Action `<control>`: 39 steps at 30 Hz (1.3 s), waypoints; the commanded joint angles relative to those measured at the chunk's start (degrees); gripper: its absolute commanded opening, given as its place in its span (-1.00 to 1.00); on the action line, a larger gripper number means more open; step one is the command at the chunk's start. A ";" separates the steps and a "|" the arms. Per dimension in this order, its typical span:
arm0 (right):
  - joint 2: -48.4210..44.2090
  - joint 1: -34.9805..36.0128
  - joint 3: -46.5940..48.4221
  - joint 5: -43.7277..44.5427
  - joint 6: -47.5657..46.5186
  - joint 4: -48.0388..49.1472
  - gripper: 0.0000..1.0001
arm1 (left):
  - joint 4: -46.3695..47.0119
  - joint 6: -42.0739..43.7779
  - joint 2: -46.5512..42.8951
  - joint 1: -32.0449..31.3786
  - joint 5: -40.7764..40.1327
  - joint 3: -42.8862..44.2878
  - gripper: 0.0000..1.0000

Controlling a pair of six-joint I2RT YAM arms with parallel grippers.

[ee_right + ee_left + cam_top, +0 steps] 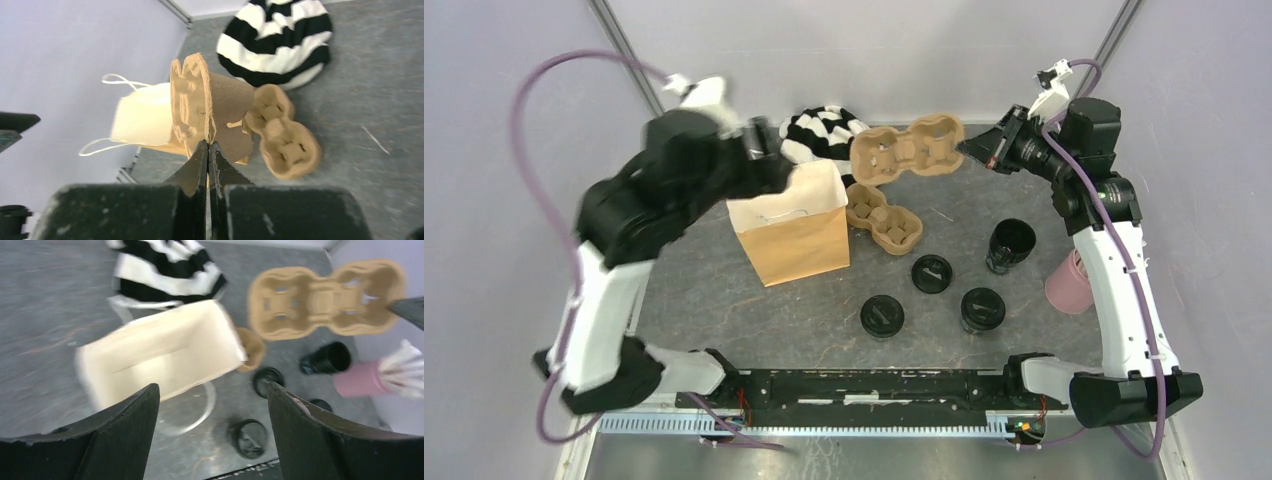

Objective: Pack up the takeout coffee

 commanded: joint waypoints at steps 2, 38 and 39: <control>0.27 0.00 3.42 -8.99 14.80 13.89 -1.00 | -11.19 -1.98 -5.36 1.04 -20.57 -8.69 0.70; 9.83 25.89 21.02 17.84 3.52 -13.62 -1.00 | 24.75 -1.22 -18.71 30.42 14.32 -49.86 -0.96; 9.85 27.42 20.77 19.69 3.92 -13.55 -1.00 | 25.67 -1.38 -19.69 30.42 14.81 -51.14 -0.96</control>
